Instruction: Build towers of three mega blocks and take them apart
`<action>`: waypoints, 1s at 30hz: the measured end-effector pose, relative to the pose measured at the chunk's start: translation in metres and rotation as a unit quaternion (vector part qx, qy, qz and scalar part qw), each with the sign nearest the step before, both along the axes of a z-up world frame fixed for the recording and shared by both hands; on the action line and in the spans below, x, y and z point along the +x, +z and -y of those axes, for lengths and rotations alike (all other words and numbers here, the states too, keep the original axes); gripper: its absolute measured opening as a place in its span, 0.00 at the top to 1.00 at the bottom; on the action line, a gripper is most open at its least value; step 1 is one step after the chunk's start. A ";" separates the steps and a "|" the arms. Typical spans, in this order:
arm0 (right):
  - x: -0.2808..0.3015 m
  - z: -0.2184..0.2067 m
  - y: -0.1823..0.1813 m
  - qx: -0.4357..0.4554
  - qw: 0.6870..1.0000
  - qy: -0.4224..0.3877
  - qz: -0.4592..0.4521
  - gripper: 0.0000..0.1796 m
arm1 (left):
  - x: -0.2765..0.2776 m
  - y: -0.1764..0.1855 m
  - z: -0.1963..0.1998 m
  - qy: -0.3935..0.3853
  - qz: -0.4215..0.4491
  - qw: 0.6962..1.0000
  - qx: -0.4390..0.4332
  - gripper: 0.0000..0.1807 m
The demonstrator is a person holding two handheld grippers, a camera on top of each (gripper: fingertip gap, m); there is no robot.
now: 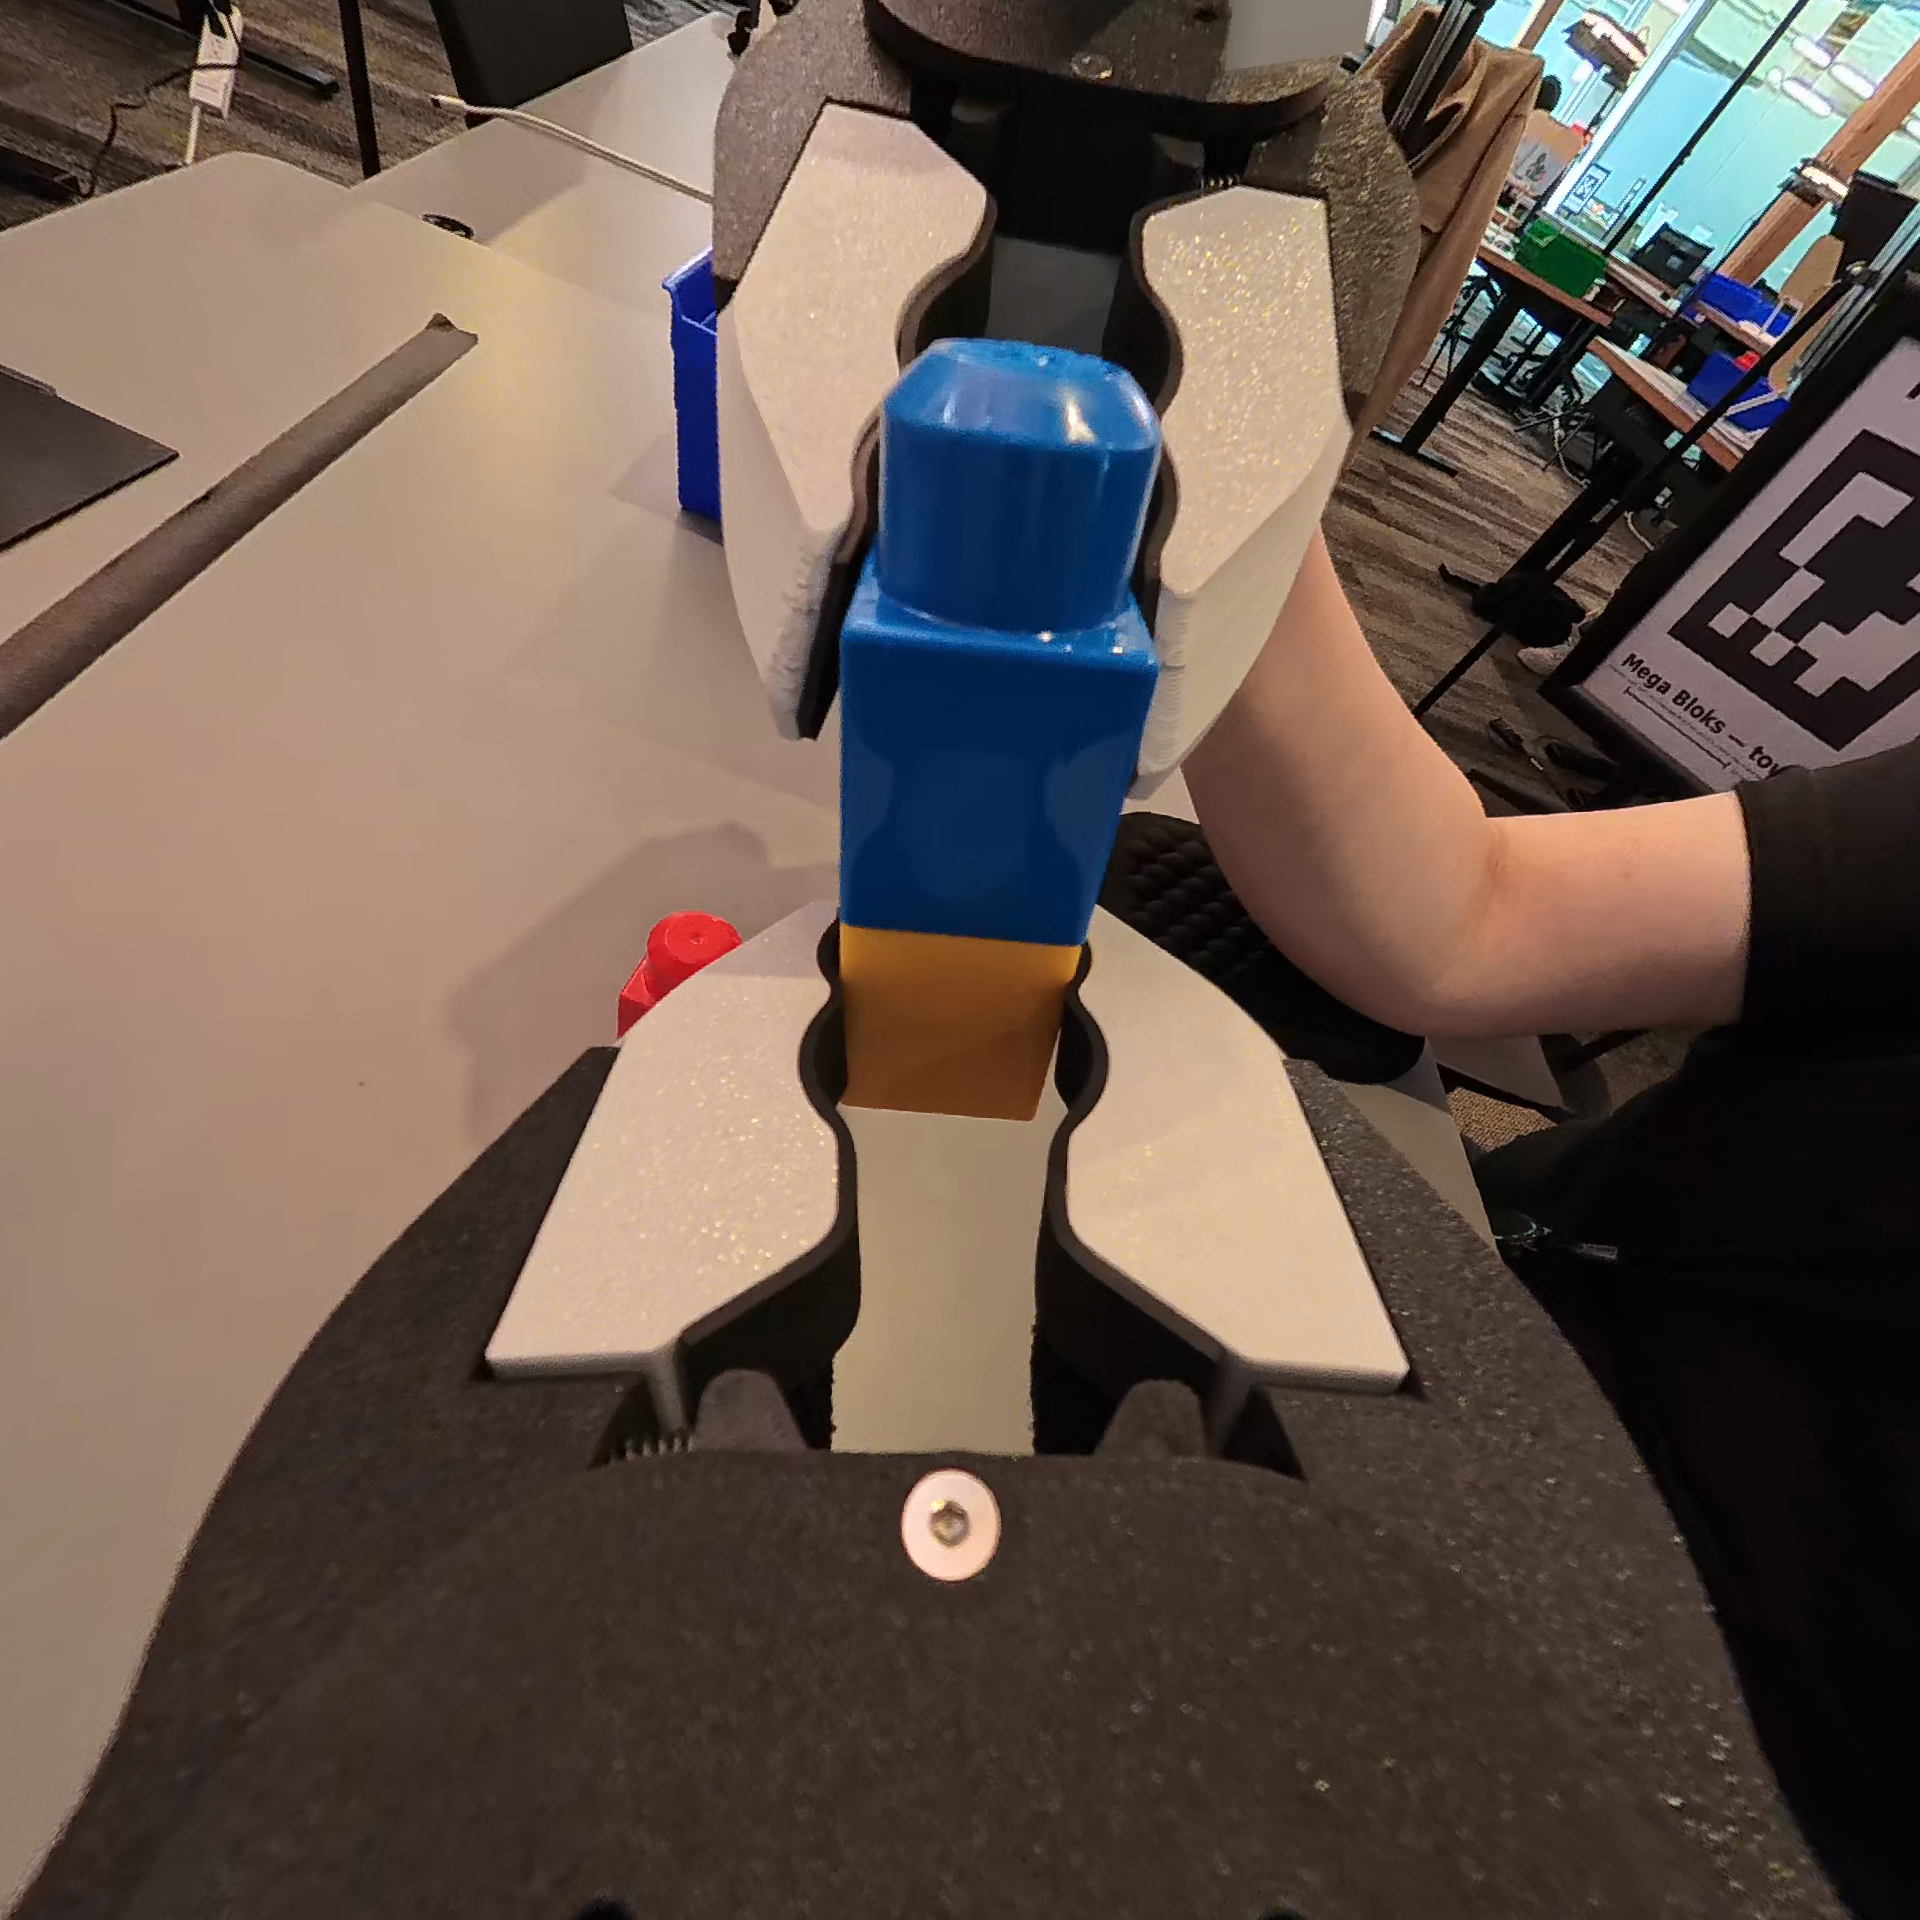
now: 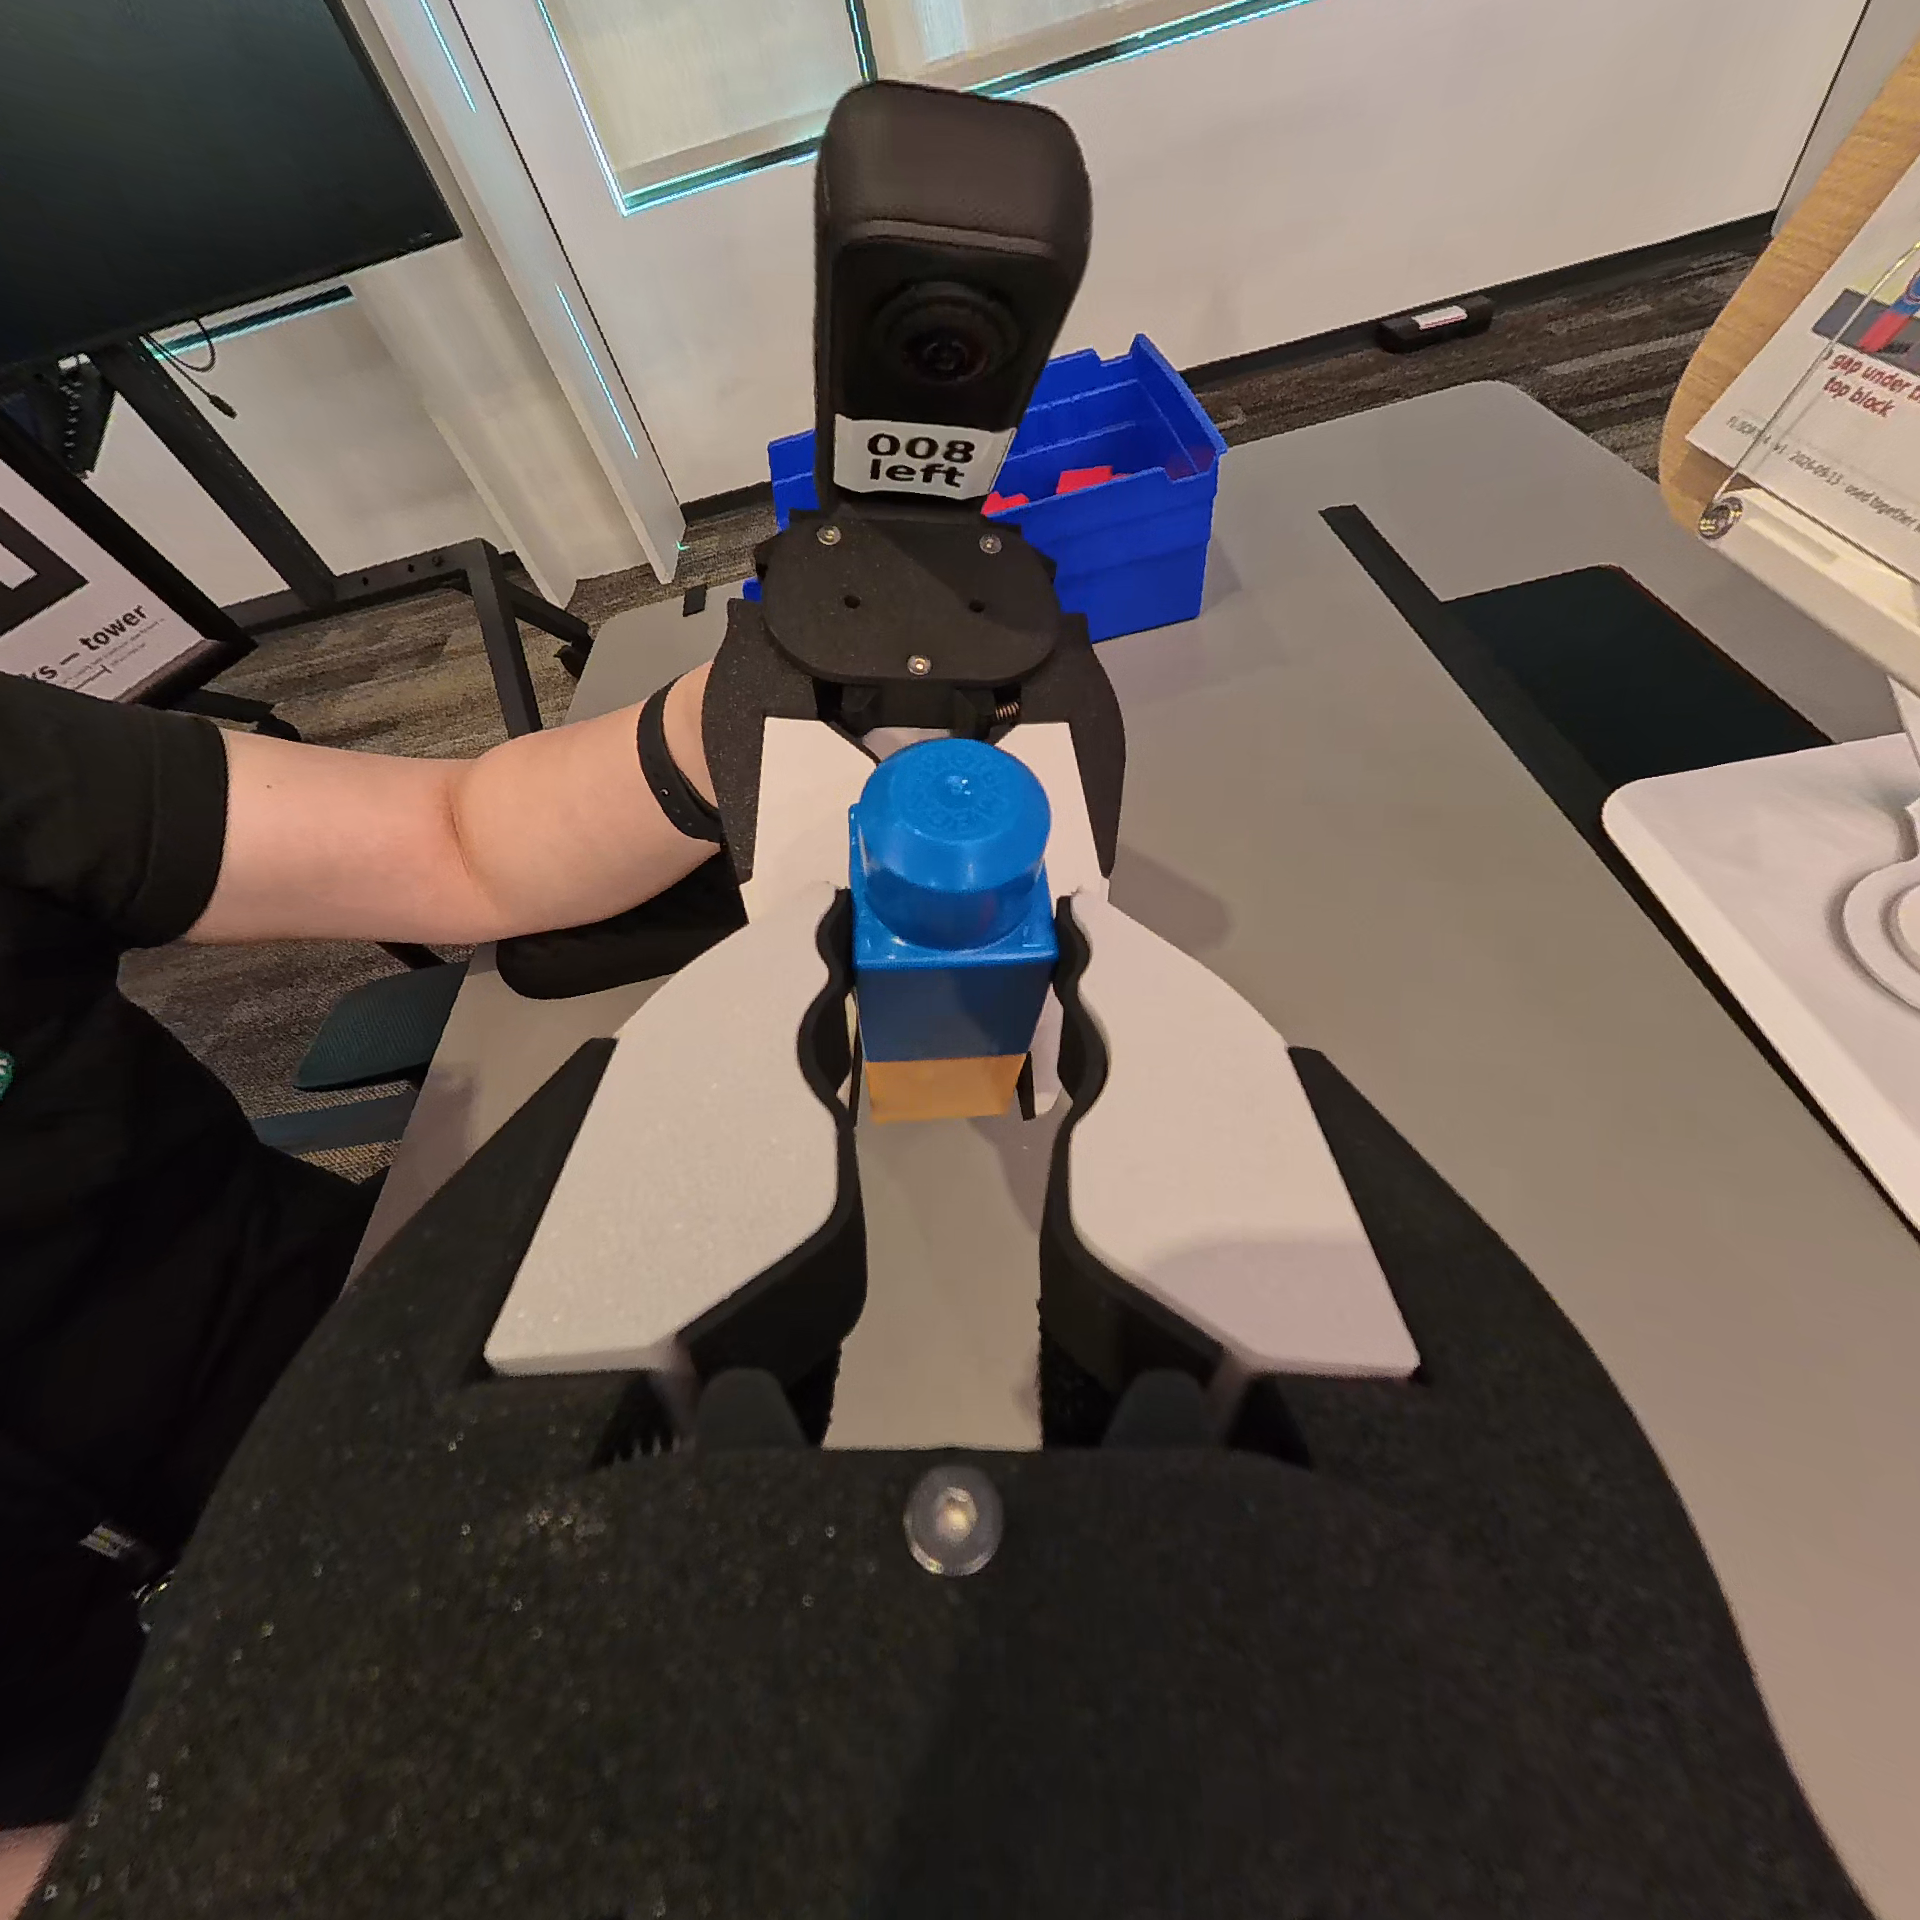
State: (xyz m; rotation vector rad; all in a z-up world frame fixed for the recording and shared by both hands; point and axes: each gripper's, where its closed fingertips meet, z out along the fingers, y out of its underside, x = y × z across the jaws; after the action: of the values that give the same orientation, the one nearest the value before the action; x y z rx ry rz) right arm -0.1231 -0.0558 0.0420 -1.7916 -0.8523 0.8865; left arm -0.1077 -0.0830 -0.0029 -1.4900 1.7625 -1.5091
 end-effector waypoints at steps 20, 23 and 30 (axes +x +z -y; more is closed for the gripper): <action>0.093 0.032 0.038 0.071 0.990 -0.104 -0.059 0.80 | 0.040 -0.119 -0.035 0.032 -0.052 0.972 0.228 0.62; 0.099 0.034 0.041 0.075 0.989 -0.108 -0.071 0.80 | 0.052 -0.130 -0.033 0.024 -0.065 0.974 0.216 0.64; 0.100 0.030 0.035 0.064 0.989 -0.104 -0.078 0.80 | 0.069 -0.139 -0.031 0.012 -0.079 0.976 0.203 0.61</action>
State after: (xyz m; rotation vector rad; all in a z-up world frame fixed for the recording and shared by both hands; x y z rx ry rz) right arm -0.0233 -0.0856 0.0773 -1.6415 -0.5975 0.8054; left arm -0.0390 -0.0524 -0.1422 -1.4393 1.9884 -0.9591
